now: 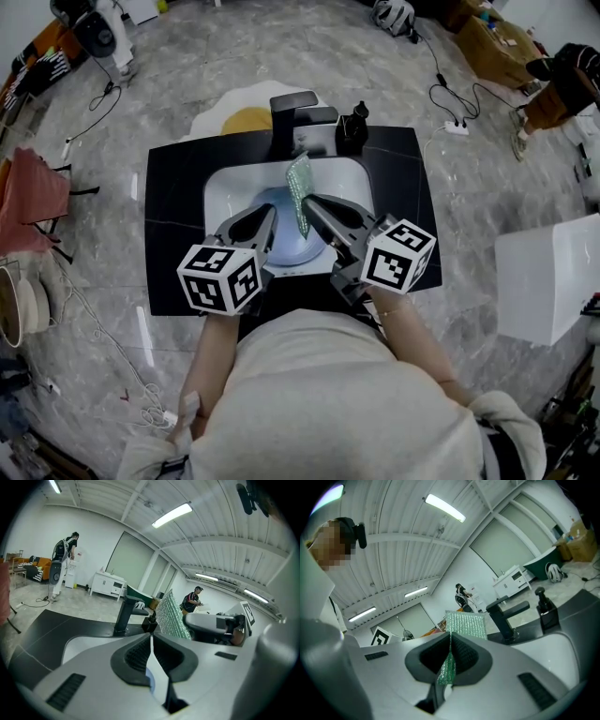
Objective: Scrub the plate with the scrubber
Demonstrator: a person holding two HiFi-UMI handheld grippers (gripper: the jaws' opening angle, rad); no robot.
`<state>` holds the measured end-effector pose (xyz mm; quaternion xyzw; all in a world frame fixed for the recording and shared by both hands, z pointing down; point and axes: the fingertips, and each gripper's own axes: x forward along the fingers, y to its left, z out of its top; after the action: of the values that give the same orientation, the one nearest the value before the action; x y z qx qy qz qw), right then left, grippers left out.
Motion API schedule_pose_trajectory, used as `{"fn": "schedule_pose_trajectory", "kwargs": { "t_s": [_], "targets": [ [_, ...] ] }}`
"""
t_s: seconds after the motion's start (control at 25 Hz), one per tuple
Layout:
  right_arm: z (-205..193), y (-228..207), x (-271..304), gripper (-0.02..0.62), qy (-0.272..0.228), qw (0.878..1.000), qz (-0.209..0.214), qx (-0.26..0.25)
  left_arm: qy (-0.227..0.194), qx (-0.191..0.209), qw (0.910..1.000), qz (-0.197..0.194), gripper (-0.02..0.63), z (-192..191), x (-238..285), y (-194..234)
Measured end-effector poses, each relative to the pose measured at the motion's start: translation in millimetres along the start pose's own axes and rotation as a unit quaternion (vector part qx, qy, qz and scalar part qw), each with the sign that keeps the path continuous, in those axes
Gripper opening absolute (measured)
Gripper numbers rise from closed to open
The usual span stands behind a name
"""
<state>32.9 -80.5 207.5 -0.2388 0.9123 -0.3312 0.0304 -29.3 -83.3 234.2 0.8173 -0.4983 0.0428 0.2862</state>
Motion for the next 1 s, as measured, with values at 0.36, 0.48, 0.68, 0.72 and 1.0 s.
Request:
{"fn": "schedule_pose_trajectory", "kwargs": {
  "t_s": [0.36, 0.48, 0.68, 0.72, 1.0],
  "targets": [
    [-10, -3, -1, 0.021, 0.006, 1.000, 0.002, 0.011, 0.011, 0.006, 0.9999, -0.004, 0.033, -3, 2, -4],
    [-12, -2, 0, 0.021, 0.008, 1.000, 0.006, 0.011, 0.013, 0.006, 0.9999, -0.009, 0.033, -4, 3, -7],
    [-14, -1, 1, 0.020, 0.014, 1.000, 0.014, 0.008, 0.014, 0.003, 0.9999, -0.009, 0.034, -6, 6, -6],
    [-14, -1, 1, 0.020, 0.014, 1.000, 0.014, 0.008, 0.014, 0.003, 0.9999, -0.009, 0.034, -6, 6, -6],
    [-15, -1, 1, 0.020, 0.014, 1.000, 0.013, 0.014, 0.010, -0.002, 0.9999, -0.007, 0.034, -5, 0, -6]
  ]
}}
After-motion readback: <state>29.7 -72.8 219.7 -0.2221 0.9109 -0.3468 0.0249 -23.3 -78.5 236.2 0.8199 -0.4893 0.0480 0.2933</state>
